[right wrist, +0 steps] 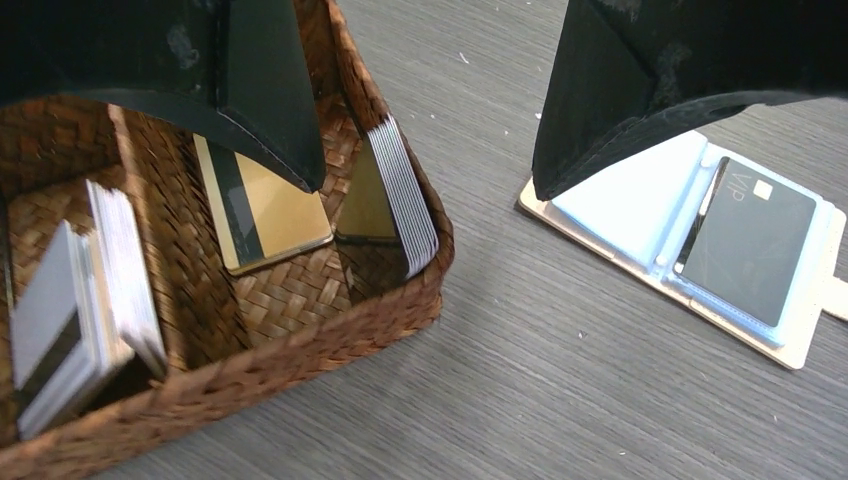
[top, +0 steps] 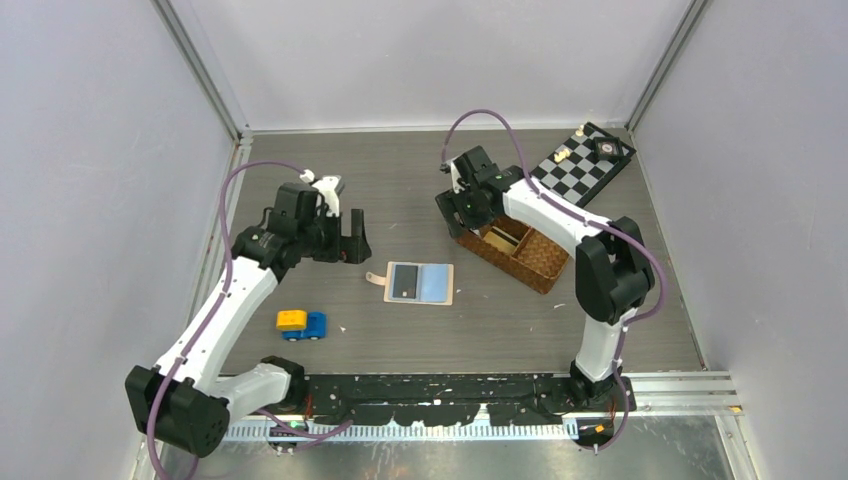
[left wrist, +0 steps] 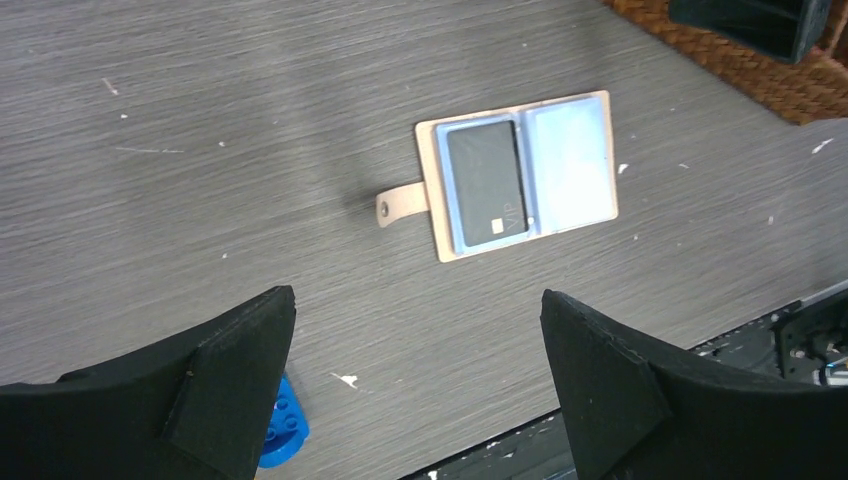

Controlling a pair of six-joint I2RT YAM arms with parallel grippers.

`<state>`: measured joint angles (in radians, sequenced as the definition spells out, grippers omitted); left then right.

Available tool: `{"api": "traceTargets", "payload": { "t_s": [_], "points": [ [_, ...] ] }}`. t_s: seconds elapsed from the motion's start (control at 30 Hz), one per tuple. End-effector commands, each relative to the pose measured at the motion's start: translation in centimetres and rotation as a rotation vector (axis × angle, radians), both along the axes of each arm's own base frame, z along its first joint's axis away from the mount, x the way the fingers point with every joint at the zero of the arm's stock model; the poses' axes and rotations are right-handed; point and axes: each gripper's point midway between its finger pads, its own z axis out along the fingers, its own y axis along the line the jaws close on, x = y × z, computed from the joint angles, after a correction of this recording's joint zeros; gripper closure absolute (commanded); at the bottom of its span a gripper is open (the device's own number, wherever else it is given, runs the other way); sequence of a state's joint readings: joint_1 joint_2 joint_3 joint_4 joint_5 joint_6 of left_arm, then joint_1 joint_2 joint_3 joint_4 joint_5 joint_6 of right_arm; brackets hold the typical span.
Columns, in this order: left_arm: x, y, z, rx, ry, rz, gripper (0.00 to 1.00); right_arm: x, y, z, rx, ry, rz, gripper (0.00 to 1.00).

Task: Put the credit cards into the card holder
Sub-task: Pick up the credit card from the storage box.

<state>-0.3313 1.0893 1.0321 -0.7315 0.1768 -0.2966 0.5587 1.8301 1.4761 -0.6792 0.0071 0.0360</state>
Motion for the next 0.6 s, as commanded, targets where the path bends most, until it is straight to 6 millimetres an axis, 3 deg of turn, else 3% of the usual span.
{"api": "traceTargets", "payload": {
  "t_s": [0.0,0.3,0.57],
  "points": [
    [0.2,0.9,0.5,0.065,-0.026,-0.023,0.04,1.3,1.6,0.7,0.042,-0.026,0.081,0.2],
    [0.2,1.2,-0.7,0.084,-0.004,-0.022,0.04,-0.2,2.8,0.4,0.106,0.045,0.138,0.27],
    [0.3,1.3,-1.0,0.09,0.001,-0.02,0.05,-0.8,2.9,1.5,0.124,0.037,0.144,0.3]
  ]
}}
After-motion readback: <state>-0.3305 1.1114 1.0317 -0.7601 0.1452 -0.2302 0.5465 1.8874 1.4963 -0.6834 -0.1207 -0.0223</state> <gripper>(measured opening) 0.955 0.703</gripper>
